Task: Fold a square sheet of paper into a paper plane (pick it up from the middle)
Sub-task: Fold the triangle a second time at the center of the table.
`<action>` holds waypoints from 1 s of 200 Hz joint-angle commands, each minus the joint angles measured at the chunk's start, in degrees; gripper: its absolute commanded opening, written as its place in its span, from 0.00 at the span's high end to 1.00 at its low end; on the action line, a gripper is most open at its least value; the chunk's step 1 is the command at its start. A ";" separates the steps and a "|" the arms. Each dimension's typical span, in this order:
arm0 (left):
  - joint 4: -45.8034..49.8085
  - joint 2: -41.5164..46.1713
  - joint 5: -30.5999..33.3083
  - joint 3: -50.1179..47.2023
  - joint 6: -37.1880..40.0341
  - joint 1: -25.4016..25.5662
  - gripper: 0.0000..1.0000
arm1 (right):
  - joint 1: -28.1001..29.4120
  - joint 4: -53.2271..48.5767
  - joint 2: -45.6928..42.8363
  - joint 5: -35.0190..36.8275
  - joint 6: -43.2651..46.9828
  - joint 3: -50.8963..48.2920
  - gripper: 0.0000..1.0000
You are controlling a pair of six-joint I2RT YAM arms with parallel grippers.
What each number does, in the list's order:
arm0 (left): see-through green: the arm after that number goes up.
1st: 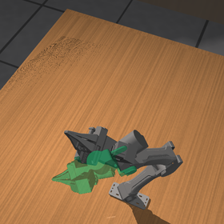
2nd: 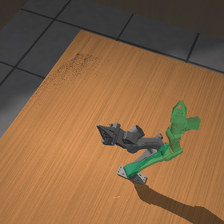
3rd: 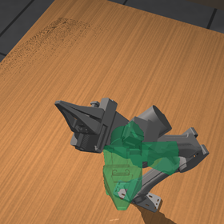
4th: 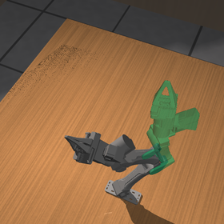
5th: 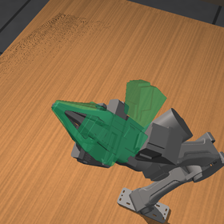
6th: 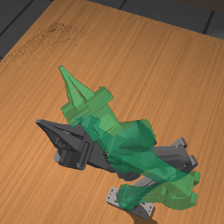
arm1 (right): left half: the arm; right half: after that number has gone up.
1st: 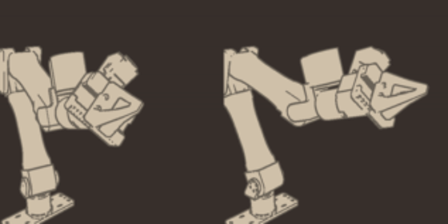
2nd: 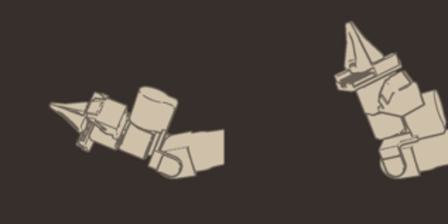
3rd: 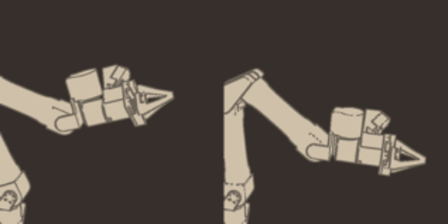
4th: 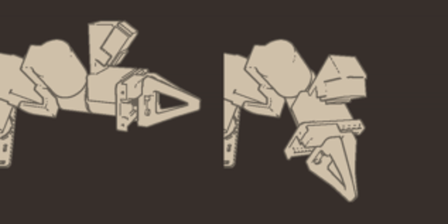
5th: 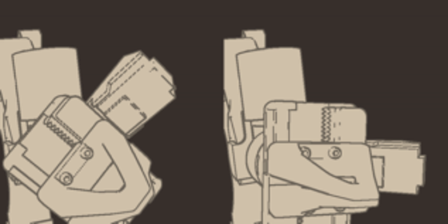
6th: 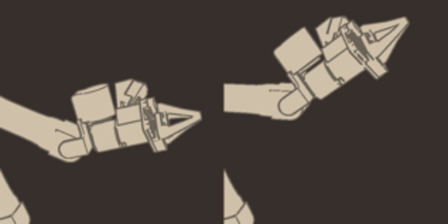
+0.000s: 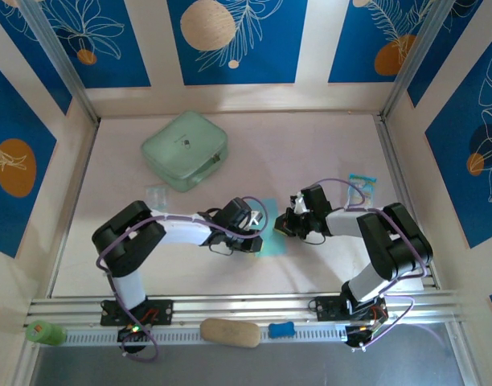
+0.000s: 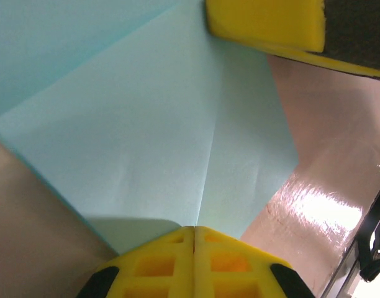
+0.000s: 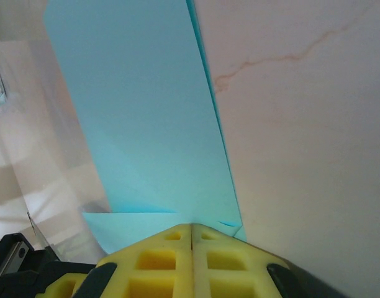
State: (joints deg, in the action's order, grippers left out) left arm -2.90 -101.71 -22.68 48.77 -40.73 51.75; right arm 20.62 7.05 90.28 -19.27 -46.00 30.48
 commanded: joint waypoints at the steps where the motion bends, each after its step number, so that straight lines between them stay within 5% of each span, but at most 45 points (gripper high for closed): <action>1: 3.78 2.73 -0.18 2.98 -0.88 -0.11 0.99 | -0.14 -3.20 2.09 3.58 1.02 -1.29 1.00; 97: -0.52 -9.06 -0.84 9.65 -4.17 -0.14 0.96 | -0.12 -2.92 2.39 3.09 -0.13 -1.93 1.00; 200: 2.37 -4.62 -1.22 4.40 -0.56 0.07 0.89 | -0.65 -3.23 2.38 3.22 -0.12 -2.27 1.00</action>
State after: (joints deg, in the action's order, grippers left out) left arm -5.43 -107.98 -22.68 54.92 -43.05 51.75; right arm 20.60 8.12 90.61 -19.81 -46.06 30.20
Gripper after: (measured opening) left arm 0.105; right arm 0.042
